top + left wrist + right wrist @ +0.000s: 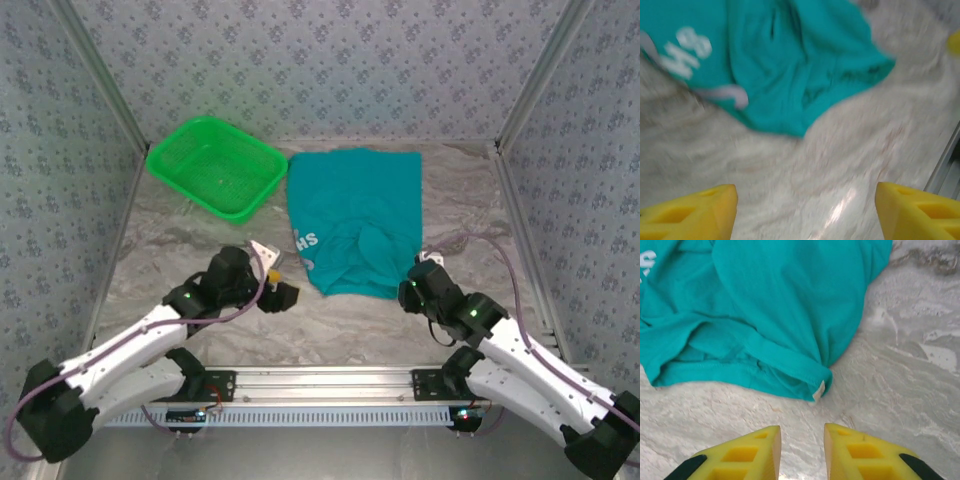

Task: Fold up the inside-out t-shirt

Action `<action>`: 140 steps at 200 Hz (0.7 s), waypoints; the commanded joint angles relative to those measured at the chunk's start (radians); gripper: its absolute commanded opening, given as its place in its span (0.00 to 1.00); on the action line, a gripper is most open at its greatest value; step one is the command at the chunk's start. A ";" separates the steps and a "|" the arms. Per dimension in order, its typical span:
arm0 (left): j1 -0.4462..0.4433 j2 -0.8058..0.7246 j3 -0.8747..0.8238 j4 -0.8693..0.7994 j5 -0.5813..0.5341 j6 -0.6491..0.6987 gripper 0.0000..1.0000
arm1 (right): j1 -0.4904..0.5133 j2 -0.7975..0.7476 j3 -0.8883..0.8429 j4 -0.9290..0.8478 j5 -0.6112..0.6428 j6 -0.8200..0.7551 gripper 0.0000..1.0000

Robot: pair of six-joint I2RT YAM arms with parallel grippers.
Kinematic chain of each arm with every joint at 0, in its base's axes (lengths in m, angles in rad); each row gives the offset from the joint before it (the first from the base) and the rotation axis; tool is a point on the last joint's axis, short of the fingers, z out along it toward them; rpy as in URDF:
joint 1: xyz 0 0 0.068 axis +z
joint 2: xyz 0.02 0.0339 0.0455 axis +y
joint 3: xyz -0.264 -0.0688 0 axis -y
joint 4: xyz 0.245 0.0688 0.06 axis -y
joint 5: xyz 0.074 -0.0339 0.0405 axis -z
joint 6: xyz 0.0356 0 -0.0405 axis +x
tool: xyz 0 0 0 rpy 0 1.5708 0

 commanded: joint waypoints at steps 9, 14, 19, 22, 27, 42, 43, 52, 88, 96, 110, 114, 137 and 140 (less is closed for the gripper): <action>0.011 0.092 0.141 -0.057 0.013 -0.029 0.73 | -0.041 0.195 0.139 0.020 -0.003 -0.085 0.35; 0.006 0.117 0.156 -0.052 0.028 -0.029 0.72 | -0.046 0.230 0.151 0.039 -0.025 -0.096 0.36; 0.000 0.152 0.166 -0.041 0.038 -0.029 0.72 | -0.045 0.259 0.161 0.072 -0.055 -0.115 0.37; -0.009 0.170 0.172 -0.031 0.042 -0.028 0.72 | -0.045 0.276 0.165 0.083 -0.074 -0.126 0.38; -0.022 0.203 0.176 -0.014 0.043 -0.026 0.71 | -0.043 0.304 0.168 0.118 -0.096 -0.138 0.40; -0.080 0.305 0.201 0.032 0.020 -0.014 0.71 | -0.042 0.383 0.172 0.153 -0.116 -0.157 0.44; -0.085 0.312 0.204 0.035 0.019 -0.012 0.71 | -0.043 0.388 0.172 0.153 -0.115 -0.157 0.44; -0.121 0.380 0.227 0.048 -0.009 0.001 0.71 | -0.044 0.429 0.173 0.152 -0.098 -0.156 0.44; -0.192 0.647 0.367 0.001 -0.154 0.026 0.74 | -0.123 0.531 0.135 0.163 -0.114 -0.139 0.47; -0.197 0.690 0.392 -0.012 -0.181 0.016 0.75 | -0.136 0.544 0.123 0.171 -0.118 -0.146 0.48; -0.201 0.758 0.414 -0.013 -0.222 -0.006 0.75 | -0.155 0.570 0.113 0.169 -0.118 -0.153 0.47; -0.202 0.773 0.419 -0.015 -0.239 -0.013 0.75 | -0.161 0.578 0.110 0.170 -0.121 -0.153 0.47; -0.203 0.847 0.461 -0.058 -0.291 -0.004 0.70 | -0.182 0.597 0.089 0.183 -0.172 -0.153 0.46; -0.204 0.855 0.465 -0.061 -0.287 0.003 0.68 | -0.185 0.597 0.085 0.187 -0.179 -0.153 0.45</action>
